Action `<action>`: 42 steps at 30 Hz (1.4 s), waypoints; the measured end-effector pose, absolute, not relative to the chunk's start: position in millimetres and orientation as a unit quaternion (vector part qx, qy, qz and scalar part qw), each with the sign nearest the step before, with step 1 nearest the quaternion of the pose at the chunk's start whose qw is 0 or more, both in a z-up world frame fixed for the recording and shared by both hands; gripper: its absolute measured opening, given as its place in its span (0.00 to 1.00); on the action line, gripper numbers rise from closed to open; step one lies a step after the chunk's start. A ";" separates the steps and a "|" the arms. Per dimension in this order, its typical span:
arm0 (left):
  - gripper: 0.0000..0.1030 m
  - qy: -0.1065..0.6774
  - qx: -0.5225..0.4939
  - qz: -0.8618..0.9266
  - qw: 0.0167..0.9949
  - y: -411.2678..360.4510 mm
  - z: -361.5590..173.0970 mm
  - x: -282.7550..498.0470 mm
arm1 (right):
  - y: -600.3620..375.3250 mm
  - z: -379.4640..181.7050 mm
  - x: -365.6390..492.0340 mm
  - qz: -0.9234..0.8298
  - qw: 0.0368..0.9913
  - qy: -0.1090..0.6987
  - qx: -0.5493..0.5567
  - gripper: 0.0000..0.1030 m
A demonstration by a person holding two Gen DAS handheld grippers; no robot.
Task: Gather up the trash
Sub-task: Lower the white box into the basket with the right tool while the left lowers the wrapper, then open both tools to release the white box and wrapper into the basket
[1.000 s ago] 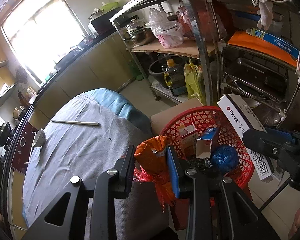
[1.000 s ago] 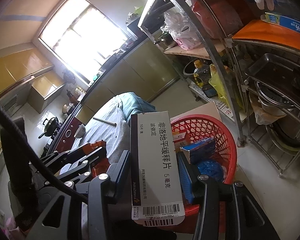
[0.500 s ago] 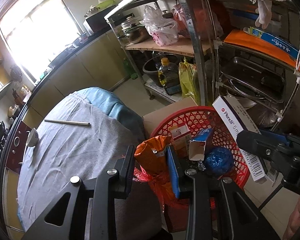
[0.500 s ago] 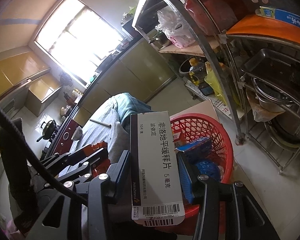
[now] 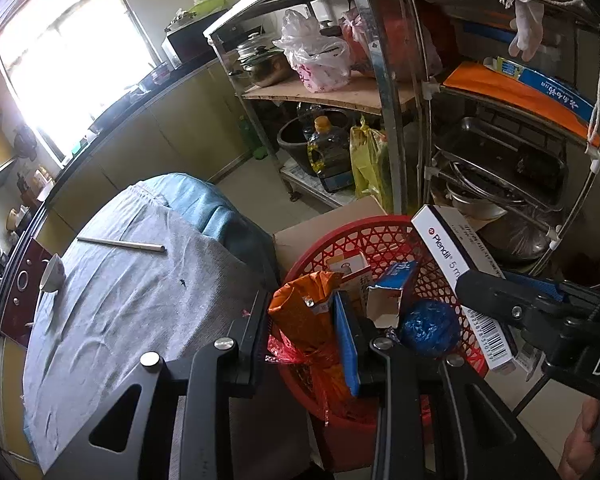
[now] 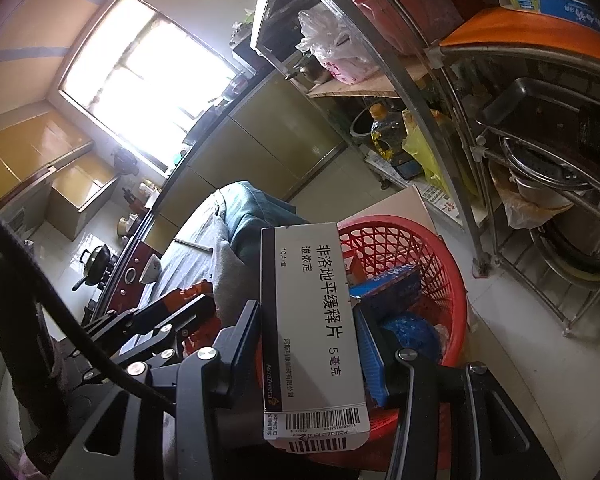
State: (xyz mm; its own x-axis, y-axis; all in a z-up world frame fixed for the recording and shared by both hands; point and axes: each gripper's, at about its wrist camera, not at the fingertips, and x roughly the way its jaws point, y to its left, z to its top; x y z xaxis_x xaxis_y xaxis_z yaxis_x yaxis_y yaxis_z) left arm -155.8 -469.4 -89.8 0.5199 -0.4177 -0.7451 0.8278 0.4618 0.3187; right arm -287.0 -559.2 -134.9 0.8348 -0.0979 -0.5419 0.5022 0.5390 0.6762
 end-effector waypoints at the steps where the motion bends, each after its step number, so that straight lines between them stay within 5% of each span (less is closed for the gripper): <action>1: 0.32 0.297 0.343 -0.390 0.801 -469.4 -89.9 -156.1 | -559.2 -134.2 -287.0 -0.177 0.848 0.226 0.446 0.48; 26: 0.35 0.299 0.320 -0.409 0.801 -472.1 -87.5 -152.7 | -568.9 -135.5 -285.1 -0.182 0.846 0.211 0.455 0.49; 33: 0.62 0.272 0.327 -0.399 0.812 -465.4 -77.6 -157.0 | -575.0 -140.0 -286.1 -0.183 0.838 0.206 0.471 0.49; 42: 0.73 0.260 0.303 -0.373 0.837 -422.1 -45.3 -147.4 | -561.9 -126.5 -272.5 -0.176 0.847 0.221 0.451 0.50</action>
State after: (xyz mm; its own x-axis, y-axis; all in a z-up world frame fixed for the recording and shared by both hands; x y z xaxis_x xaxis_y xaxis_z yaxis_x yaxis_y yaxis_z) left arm -147.4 -422.1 -45.3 0.5861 -0.4670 -0.6621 0.7827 0.5377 0.3136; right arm -272.5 -561.9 -126.5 0.8404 -0.0974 -0.5331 0.4969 0.5312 0.6862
